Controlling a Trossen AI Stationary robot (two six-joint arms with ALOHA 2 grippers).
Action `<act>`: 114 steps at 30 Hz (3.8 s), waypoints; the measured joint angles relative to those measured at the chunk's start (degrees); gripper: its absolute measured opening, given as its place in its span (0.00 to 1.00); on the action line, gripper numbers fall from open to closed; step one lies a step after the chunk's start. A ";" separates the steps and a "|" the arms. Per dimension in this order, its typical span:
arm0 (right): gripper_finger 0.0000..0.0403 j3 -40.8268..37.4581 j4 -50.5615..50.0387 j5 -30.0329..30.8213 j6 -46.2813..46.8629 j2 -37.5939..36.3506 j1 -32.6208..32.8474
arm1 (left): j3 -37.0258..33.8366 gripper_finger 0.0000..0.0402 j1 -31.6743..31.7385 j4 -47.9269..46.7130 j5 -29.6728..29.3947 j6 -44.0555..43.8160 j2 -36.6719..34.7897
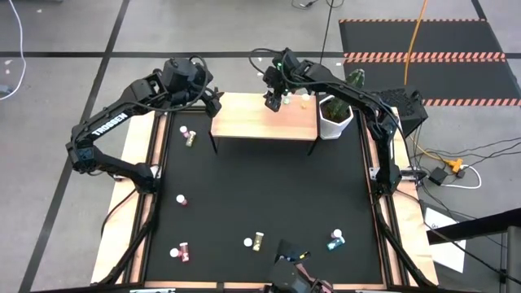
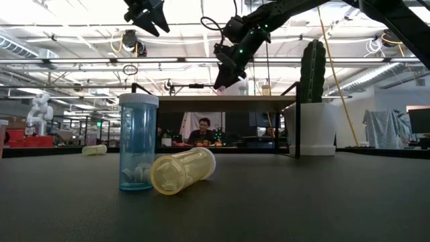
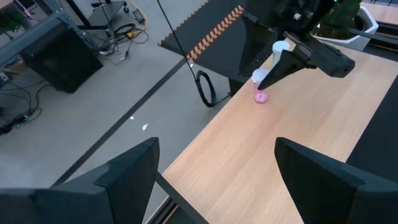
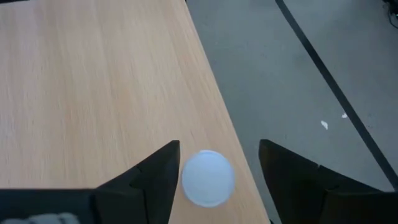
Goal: Pick and place medicine bottles onto shelf by color
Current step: Put the bottom purple pill bottle on the shelf, then put the bottom left red pill bottle on the shelf
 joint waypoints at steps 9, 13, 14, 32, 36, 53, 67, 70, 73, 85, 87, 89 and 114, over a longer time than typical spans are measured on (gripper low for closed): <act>0.53 0.02 -1.26 -0.01 -1.70 -0.01 -0.39 | 0.00 0.80 0.00 -0.17 0.00 0.00 0.00; 0.53 0.02 -1.92 -0.09 -2.32 -0.01 -0.39 | 0.00 0.80 0.00 -0.17 -0.02 0.00 0.00; 0.53 0.04 -2.27 -0.09 -2.69 -0.01 -0.39 | 0.00 0.80 0.00 -0.17 -0.02 0.01 0.00; 0.38 0.07 -1.10 -0.15 -3.07 -0.01 -0.70 | 0.00 0.80 0.00 -0.19 -0.04 0.02 0.00; 0.37 0.07 -0.26 -0.15 -3.11 -0.03 -0.72 | 0.00 0.80 0.00 -0.18 -0.03 -0.18 0.00; 0.37 -1.92 1.23 -3.08 -2.89 -0.11 -0.76 | 0.00 0.80 -0.02 -0.17 -0.04 -0.33 0.00; 0.65 -1.99 4.92 -3.09 0.38 -5.81 -0.73 | 0.00 0.80 -0.01 -0.24 -0.03 0.41 0.00; 0.71 -1.99 3.95 -3.04 3.44 -8.43 -0.66 | 0.00 0.80 -0.02 -0.31 -0.04 1.50 0.00; 0.73 -1.99 -0.03 -5.71 6.61 -12.45 -0.58 | 0.02 0.80 -0.02 -0.57 -0.02 1.41 0.00; 0.53 -1.97 -24.46 8.34 21.49 -28.25 18.03 | 0.02 0.80 -0.59 -4.33 2.31 -2.38 -0.02; 0.50 -1.97 -27.61 14.03 26.55 -29.56 23.51 | 0.02 0.80 -1.41 -6.05 4.60 -5.58 -0.02; 0.48 -1.97 -31.00 19.24 32.43 -30.68 28.44 | 0.02 0.80 -2.97 -8.25 5.46 -9.42 -0.02; 0.46 -58.23 36.45 30.44 58.43 -45.60 75.66 | -0.13 0.80 -53.44 10.20 -12.89 -53.74 12.51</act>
